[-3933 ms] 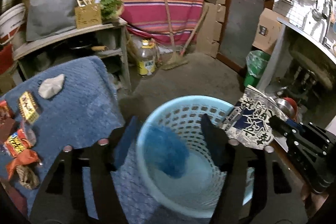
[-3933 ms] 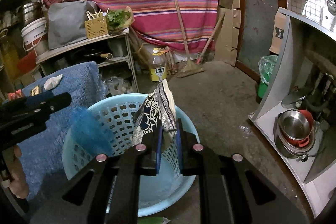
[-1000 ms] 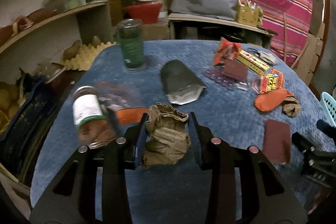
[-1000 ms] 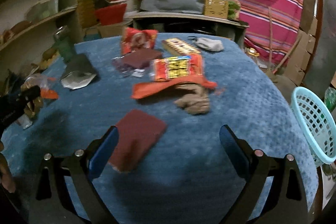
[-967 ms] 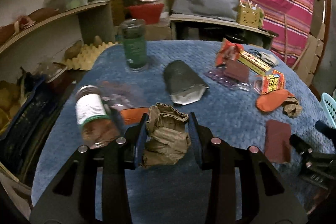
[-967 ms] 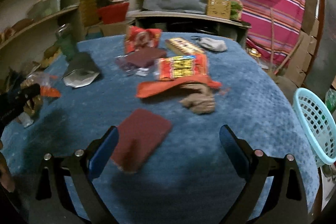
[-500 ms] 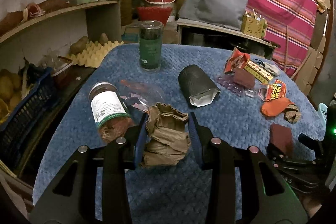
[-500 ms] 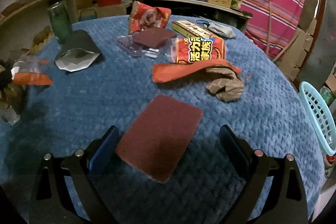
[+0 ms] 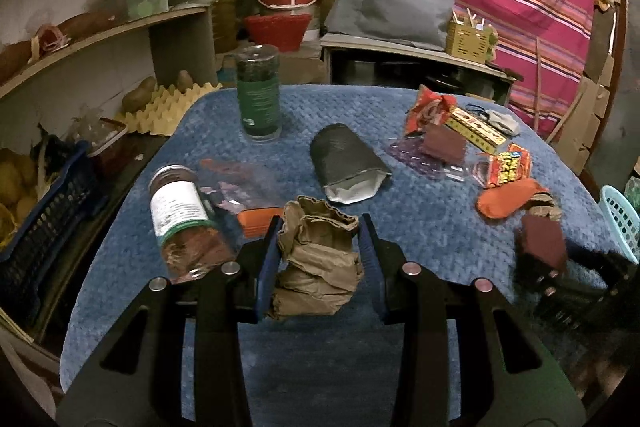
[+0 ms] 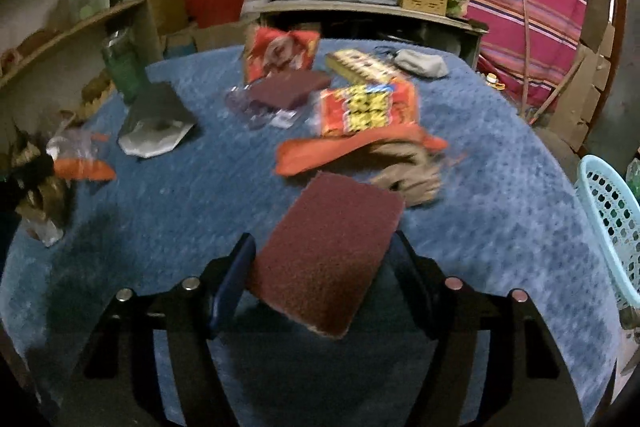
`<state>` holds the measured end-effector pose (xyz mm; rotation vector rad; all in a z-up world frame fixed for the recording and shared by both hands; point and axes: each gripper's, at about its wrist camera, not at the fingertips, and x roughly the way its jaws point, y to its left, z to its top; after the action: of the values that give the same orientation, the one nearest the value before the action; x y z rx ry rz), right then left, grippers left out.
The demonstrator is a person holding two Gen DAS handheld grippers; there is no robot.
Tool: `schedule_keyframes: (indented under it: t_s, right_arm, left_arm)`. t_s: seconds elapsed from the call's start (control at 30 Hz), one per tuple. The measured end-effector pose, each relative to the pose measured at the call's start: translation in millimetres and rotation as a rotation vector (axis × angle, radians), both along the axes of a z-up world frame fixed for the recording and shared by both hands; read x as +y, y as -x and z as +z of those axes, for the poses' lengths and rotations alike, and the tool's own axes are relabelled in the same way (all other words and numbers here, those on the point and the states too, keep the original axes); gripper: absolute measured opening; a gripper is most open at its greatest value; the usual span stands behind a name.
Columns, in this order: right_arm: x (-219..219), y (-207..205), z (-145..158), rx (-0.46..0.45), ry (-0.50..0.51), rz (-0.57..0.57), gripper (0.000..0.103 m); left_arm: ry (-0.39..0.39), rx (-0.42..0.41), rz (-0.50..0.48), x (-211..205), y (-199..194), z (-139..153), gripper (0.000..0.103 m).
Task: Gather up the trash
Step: 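Carry the paper bag and sponge pad over the basket and release both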
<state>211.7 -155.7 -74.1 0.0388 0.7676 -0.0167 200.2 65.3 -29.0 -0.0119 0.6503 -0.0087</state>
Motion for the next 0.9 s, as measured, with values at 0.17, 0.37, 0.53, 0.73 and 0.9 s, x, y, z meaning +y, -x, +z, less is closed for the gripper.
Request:
schedule_keyframes:
  t_s: [0.17, 0.37, 0.53, 0.73, 0.9]
  right_arm:
    - [-41, 6, 17, -0.031, 0.01, 0.017, 0.068]
    - [-101, 23, 43, -0.086, 0.058, 0.002, 0.068]
    - [-160, 40, 60, -0.112, 0.064, -0.053, 0.068]
    - [-242, 60, 67, -0.114, 0.085, -0.159, 0.068]
    - [-292, 73, 67, -0.116, 0.105, -0.242, 0.068]
  left_arm:
    - [-0.018, 0.015, -0.033, -30, -1, 4, 0.037]
    - [-0.042, 0.01, -0.102, -80, -3, 10, 0.037]
    - [-0.001, 0.016, -0.192, -135, -9, 12, 0.037]
    - [0.026, 0.007, -0.304, -213, -15, 16, 0.037]
    - [0.028, -0.009, -0.388, -276, -17, 20, 0.037]
